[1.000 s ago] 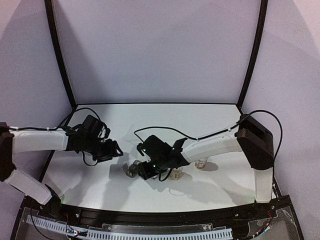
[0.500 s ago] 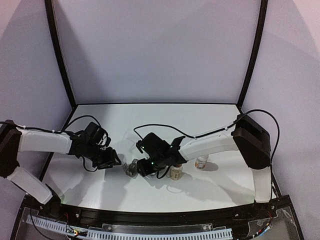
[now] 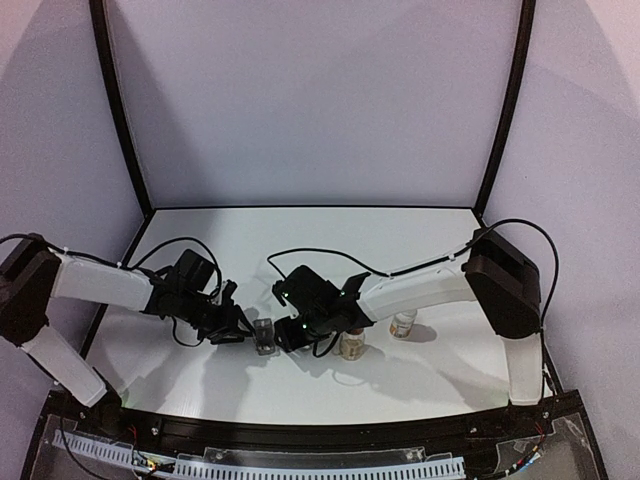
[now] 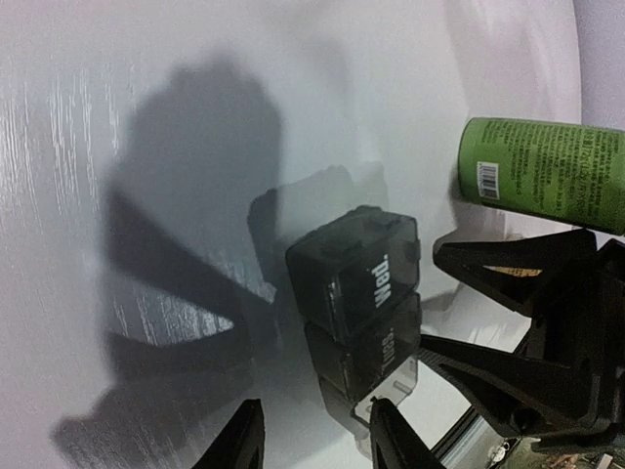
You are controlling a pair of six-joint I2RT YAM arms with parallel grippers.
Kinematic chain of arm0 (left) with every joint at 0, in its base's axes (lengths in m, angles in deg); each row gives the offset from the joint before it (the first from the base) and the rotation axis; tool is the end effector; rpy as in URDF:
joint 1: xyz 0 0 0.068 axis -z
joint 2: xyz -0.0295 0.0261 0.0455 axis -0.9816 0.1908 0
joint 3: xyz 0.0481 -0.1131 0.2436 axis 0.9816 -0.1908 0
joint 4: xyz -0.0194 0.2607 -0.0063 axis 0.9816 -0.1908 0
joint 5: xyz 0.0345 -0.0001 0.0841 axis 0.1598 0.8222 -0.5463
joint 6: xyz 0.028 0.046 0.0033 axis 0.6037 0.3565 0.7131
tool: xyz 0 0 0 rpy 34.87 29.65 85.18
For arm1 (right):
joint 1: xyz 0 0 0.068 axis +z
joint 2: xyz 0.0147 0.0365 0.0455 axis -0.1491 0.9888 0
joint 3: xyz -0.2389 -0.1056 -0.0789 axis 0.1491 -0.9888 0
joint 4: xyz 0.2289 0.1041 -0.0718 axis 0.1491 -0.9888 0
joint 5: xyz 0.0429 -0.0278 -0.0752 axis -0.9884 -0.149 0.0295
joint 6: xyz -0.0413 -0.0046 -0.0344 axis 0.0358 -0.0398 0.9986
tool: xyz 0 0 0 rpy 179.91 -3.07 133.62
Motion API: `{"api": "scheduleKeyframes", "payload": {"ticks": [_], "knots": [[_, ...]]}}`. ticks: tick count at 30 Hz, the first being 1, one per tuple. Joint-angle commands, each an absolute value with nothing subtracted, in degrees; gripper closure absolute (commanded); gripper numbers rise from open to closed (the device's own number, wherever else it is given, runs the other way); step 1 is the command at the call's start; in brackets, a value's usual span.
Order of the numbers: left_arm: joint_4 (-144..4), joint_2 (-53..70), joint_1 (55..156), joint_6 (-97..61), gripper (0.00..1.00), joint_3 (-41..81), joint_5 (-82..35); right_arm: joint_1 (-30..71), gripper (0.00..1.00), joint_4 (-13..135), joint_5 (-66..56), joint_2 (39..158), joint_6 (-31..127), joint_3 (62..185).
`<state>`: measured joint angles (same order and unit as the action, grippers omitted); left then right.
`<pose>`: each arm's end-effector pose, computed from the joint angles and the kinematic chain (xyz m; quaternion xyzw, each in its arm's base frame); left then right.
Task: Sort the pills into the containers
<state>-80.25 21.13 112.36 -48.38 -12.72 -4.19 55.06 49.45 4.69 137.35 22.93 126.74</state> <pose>0.2215 -0.1655 0.1429 -0.0040 0.9343 -0.3478 0.0777 0.1977 0.3960 0.1397 -0.2527 0.9134 0.2242 0.2269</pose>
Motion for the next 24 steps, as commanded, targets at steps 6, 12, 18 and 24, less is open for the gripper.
{"api": "scheduleKeyframes", "payload": {"ticks": [6, 12, 18, 24], "knots": [[-79.9, 20.76, 112.11, -48.23, 0.62, -13.9, -4.51, 54.61, 0.53, 50.19, 3.31, 139.22, 21.9, 126.94], [-88.91, 15.19, 112.13, -47.49, 0.63, -12.57, -13.38, 54.61, 0.53, 50.34, 2.74, 139.14, 21.69, 126.39], [-86.28, 10.37, 112.23, -48.19, 0.58, -16.79, -10.57, 54.57, 0.53, 49.96, 2.74, 138.51, 21.96, 125.91], [-76.6, 12.49, 115.39, -50.55, 0.58, -20.03, -4.55, 54.59, 0.54, 50.0, 2.72, 138.54, 22.36, 125.93]]}}
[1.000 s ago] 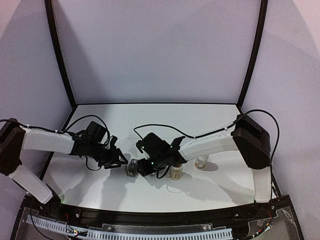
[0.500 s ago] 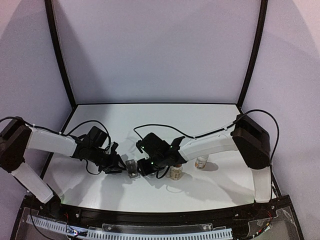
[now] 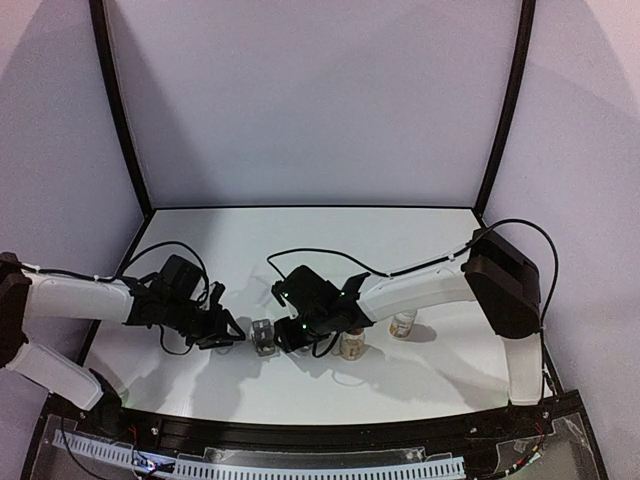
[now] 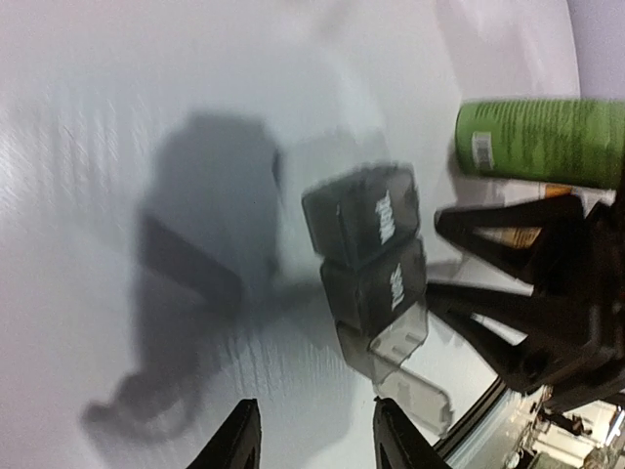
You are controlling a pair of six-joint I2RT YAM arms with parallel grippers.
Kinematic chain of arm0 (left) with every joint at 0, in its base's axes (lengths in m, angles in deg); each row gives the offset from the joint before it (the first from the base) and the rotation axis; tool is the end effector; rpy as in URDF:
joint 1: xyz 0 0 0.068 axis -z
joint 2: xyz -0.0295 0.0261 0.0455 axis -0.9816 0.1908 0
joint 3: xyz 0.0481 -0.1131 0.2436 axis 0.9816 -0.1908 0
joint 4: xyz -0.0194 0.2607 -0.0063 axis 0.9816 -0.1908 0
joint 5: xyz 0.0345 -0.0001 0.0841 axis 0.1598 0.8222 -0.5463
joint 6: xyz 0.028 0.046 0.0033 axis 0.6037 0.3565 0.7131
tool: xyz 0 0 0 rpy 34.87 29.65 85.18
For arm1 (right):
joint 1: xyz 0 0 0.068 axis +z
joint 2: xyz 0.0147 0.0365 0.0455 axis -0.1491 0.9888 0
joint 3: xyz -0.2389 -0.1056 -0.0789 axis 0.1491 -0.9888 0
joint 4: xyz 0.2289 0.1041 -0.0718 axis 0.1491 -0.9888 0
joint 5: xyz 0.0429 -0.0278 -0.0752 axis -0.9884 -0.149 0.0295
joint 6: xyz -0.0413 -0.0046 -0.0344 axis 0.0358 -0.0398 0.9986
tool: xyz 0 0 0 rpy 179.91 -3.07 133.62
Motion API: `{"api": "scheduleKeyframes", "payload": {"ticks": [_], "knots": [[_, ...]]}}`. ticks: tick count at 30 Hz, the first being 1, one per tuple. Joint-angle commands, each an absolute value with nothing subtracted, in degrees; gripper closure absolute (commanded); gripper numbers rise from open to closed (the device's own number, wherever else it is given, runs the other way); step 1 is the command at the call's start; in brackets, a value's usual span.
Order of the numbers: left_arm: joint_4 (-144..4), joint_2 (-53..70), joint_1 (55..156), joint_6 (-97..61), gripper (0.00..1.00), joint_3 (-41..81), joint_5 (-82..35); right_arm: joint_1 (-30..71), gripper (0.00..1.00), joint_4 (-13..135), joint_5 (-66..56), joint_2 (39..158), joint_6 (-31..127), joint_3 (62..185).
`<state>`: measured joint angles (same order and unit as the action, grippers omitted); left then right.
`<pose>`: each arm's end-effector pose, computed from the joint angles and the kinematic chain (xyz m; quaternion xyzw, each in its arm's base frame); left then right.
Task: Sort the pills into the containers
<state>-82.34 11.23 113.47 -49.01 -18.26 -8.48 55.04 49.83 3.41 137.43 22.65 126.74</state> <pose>0.1943 -0.1504 0.1552 -0.0067 0.9361 -0.3337 0.1113 0.1974 0.3968 0.1396 -0.2536 0.9125 0.2337 0.2202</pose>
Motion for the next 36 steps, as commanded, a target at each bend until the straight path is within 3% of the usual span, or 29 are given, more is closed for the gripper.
{"api": "scheduleKeyframes", "payload": {"ticks": [1, 13, 21, 25, 36], "knots": [[-75.36, 12.98, 115.73, -51.09, 0.58, -20.02, -4.23, 54.57, 0.54, 49.98, 2.71, 138.6, 22.42, 126.01], [-68.2, 20.46, 115.98, -55.06, 0.61, -18.21, -3.53, 54.61, 0.56, 49.69, 1.2, 138.75, 22.89, 125.98], [-71.64, 24.66, 118.28, -53.63, 0.64, -16.31, -6.17, 54.6, 0.56, 50.64, 0.77, 138.18, 22.83, 124.93], [-77.28, 25.78, 119.31, -52.74, 0.69, -14.17, -10.57, 54.58, 0.56, 49.85, 0.9, 137.64, 22.03, 124.8], [-83.74, 27.49, 120.61, -50.67, 0.76, -12.46, -14.99, 54.59, 0.49, 42.67, 3.38, 131.92, 16.72, 127.52]]}}
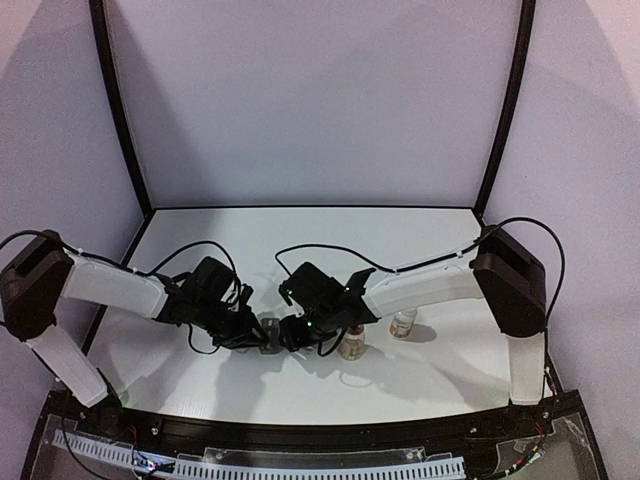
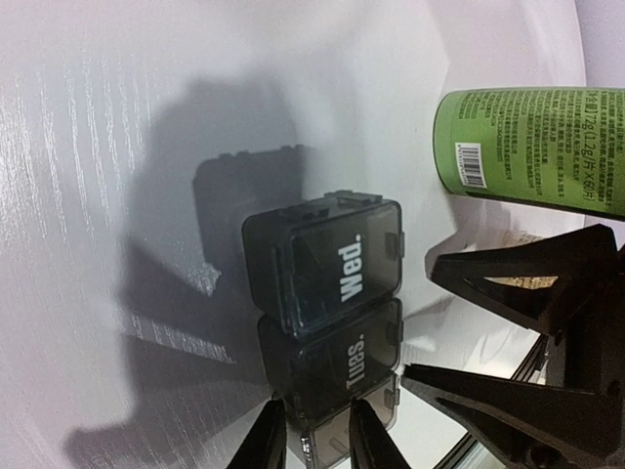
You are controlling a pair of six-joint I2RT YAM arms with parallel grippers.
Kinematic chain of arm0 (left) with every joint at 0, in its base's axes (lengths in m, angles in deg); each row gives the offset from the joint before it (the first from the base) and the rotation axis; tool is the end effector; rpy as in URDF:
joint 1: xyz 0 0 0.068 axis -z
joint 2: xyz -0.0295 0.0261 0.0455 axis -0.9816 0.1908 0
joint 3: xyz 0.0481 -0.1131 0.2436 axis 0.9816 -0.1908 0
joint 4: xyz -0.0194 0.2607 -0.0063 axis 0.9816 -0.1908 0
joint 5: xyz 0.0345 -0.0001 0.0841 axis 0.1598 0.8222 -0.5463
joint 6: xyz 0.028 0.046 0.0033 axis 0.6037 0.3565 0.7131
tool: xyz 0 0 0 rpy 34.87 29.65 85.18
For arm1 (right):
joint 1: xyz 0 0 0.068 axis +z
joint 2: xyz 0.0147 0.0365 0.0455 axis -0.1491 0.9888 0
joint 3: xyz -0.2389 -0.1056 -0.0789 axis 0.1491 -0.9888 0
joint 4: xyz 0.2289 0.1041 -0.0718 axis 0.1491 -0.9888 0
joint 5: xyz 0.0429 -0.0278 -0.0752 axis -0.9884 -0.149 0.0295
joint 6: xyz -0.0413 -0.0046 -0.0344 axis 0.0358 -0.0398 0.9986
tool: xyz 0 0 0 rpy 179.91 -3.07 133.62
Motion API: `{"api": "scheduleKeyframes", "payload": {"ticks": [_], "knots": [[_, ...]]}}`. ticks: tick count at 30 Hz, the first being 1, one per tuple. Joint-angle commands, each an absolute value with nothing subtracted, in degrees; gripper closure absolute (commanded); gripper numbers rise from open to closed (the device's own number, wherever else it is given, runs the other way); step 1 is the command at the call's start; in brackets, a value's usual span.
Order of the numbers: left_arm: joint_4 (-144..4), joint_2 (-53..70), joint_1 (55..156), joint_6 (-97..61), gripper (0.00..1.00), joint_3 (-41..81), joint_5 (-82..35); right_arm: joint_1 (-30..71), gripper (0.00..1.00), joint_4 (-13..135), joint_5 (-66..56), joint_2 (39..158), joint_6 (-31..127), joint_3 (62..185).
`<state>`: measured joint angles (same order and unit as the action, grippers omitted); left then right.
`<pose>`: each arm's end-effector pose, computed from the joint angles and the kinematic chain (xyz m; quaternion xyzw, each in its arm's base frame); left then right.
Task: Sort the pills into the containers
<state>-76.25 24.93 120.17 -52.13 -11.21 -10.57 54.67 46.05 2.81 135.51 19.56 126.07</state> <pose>0.2107 -0.2012 0.1351 0.0161 0.9403 -0.3274 0.0913 0.1955 0.3875 0.1459 -0.2292 0.9260 0.2261 0.1972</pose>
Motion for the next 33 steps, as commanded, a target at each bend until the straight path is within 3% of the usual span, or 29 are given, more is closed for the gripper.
{"api": "scheduleKeyframes", "payload": {"ticks": [1, 12, 33], "knots": [[-83.8, 27.53, 120.65, -50.69, 0.77, -12.48, -15.06, 54.57, 0.49, 42.55, 3.0, 131.55, 16.55, 127.76], [-84.26, 27.44, 121.48, -51.35, 0.77, -12.08, -15.04, 54.6, 0.49, 44.31, -2.1, 133.89, 13.81, 130.13], [-84.05, 25.9, 122.05, -54.68, 0.79, -13.75, -14.55, 54.88, 0.63, 44.1, -6.36, 138.59, 9.06, 130.27]]}}
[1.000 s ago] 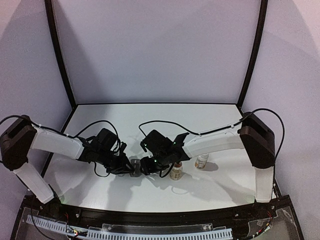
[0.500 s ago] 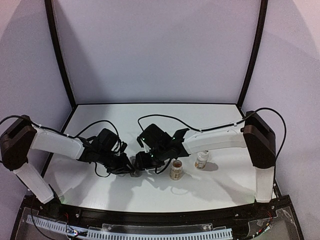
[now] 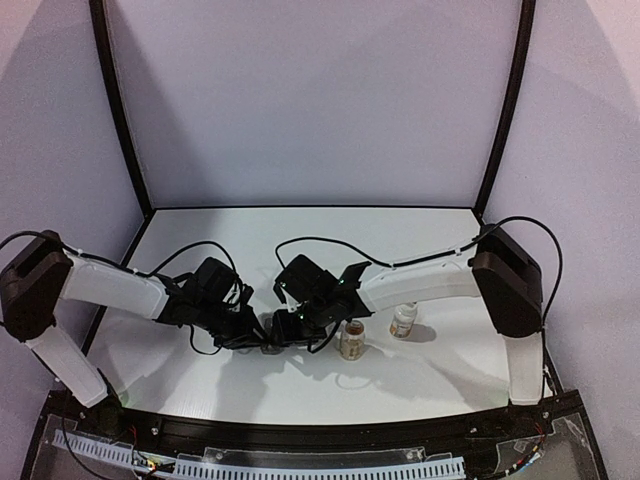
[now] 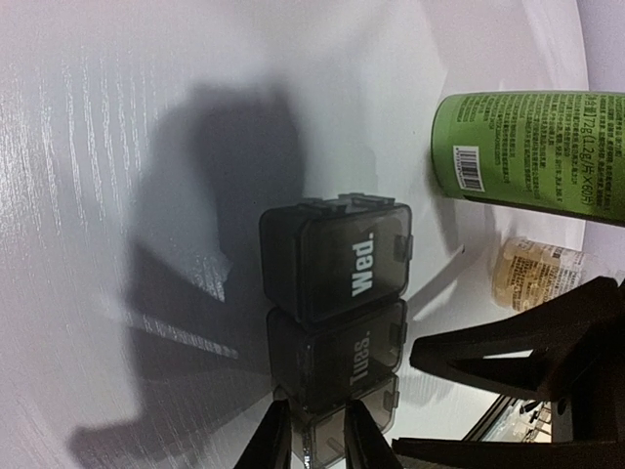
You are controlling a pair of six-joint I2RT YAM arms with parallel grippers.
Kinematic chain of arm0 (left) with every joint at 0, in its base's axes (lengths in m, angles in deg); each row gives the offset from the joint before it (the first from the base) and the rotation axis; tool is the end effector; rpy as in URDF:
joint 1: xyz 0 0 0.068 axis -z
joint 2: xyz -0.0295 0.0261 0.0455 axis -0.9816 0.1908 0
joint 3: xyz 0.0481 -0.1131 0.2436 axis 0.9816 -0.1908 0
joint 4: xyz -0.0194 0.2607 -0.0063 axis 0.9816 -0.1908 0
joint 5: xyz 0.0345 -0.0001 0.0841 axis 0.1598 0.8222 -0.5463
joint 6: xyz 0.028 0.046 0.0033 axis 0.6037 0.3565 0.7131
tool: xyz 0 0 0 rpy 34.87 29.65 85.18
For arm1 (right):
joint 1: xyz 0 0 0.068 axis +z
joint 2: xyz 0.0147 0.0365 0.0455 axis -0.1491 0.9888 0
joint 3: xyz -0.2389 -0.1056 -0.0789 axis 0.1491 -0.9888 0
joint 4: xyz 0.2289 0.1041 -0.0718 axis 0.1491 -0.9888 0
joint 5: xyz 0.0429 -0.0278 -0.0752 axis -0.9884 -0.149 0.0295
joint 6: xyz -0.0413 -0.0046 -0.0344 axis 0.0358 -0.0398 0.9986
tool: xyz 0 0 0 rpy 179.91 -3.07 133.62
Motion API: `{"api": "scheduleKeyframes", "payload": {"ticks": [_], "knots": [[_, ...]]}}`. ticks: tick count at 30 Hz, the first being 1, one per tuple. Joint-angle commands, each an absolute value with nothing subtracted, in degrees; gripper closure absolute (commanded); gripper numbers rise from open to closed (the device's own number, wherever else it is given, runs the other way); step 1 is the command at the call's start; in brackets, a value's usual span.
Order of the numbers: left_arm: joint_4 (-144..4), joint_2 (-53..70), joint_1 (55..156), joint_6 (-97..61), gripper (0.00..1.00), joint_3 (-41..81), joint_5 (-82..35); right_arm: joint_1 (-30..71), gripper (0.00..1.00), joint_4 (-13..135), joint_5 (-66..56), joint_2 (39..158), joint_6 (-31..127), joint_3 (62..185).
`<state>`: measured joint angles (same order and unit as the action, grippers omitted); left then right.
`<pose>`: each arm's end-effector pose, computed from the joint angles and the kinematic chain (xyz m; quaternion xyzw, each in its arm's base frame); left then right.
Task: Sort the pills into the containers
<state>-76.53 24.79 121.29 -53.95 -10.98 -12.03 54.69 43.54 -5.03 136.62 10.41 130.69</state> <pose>0.2078 -0.2051 0.1363 0.0067 0.9422 -0.3221 0.0924 0.1965 0.4007 0.1589 -0.1748 0.9332 0.2857 0.1304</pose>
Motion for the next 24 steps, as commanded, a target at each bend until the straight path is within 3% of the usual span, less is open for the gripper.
{"api": "scheduleKeyframes", "payload": {"ticks": [1, 14, 24], "knots": [[-84.07, 25.83, 122.04, -54.76, 0.8, -13.74, -14.53, 54.86, 0.64, 44.04, -6.57, 138.85, 8.98, 130.25], [-84.16, 26.51, 122.38, -55.58, 0.81, -13.74, -14.09, 54.78, 0.9, 39.91, -6.86, 141.83, 6.96, 131.74], [-83.9, 26.37, 122.73, -56.97, 0.81, -14.49, -13.63, 54.62, 0.9, 40.56, -9.25, 142.3, 5.95, 130.71]]}}
